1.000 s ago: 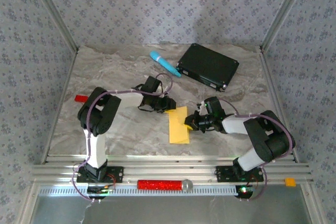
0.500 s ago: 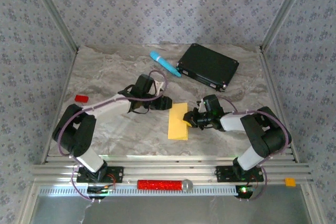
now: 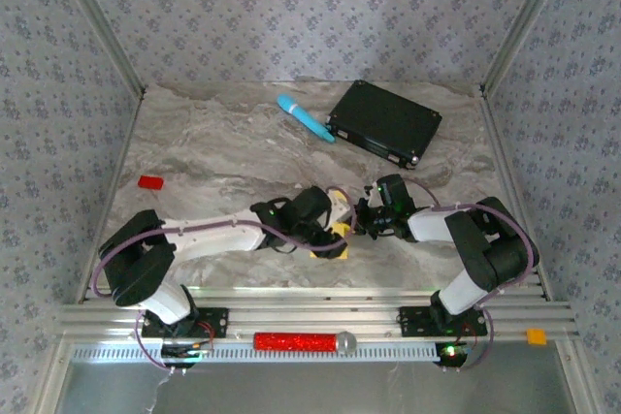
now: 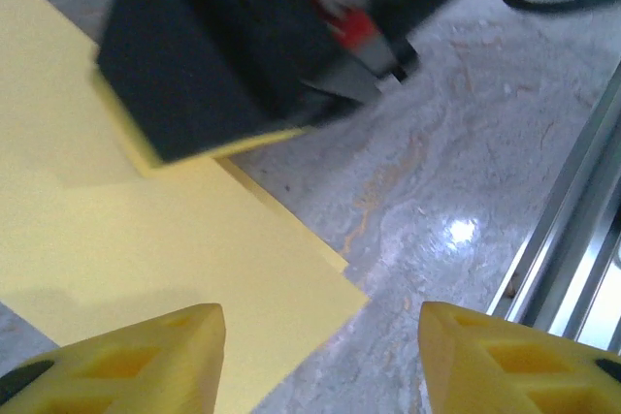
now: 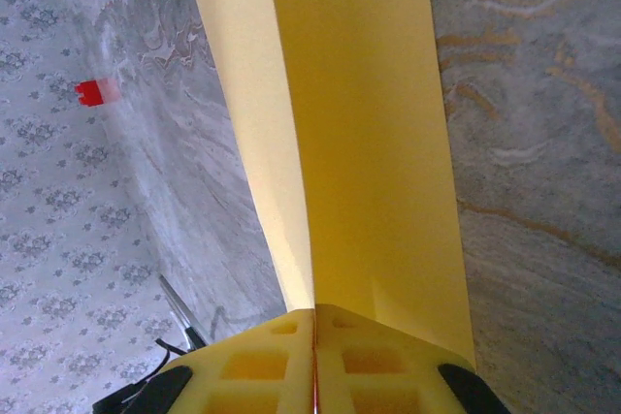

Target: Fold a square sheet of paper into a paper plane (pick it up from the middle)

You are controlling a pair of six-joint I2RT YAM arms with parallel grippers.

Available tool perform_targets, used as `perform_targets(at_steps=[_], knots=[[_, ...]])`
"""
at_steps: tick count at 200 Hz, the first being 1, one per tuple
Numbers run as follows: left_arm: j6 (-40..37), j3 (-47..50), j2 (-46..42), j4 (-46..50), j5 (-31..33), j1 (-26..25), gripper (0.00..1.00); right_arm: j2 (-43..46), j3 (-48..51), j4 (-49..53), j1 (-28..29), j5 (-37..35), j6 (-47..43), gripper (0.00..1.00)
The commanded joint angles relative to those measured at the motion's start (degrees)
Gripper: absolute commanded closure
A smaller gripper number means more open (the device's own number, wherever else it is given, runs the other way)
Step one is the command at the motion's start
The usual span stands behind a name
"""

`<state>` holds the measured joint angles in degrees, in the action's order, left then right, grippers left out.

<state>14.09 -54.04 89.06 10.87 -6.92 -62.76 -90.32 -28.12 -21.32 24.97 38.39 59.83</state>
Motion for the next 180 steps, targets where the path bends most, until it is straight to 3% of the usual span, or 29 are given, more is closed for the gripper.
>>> perform_targets(at_steps=[1,62,111,142,180], knots=[[-6.07,-1.81,0.71,2.90,10.32,-4.27,0.40,1.10,-0.16,0.53,-0.27,0.43,0.59,0.92],[-12.17,-4.17,6.30,5.60,23.74,-12.54,0.31,1.20,-0.01,1.19,-0.41,0.37,0.55,0.92],[-10.87,-6.93,11.71,6.14,31.49,-14.20,0.30,1.28,0.08,1.41,-0.45,0.02,0.63,0.92],[-10.50,-7.68,13.11,5.20,32.34,-14.28,0.34,1.37,0.30,1.37,-0.54,-0.27,0.90,0.92],[-9.95,-7.54,14.12,5.56,32.48,-14.48,0.47,1.30,0.17,1.20,-0.54,-0.28,1.16,0.92]])
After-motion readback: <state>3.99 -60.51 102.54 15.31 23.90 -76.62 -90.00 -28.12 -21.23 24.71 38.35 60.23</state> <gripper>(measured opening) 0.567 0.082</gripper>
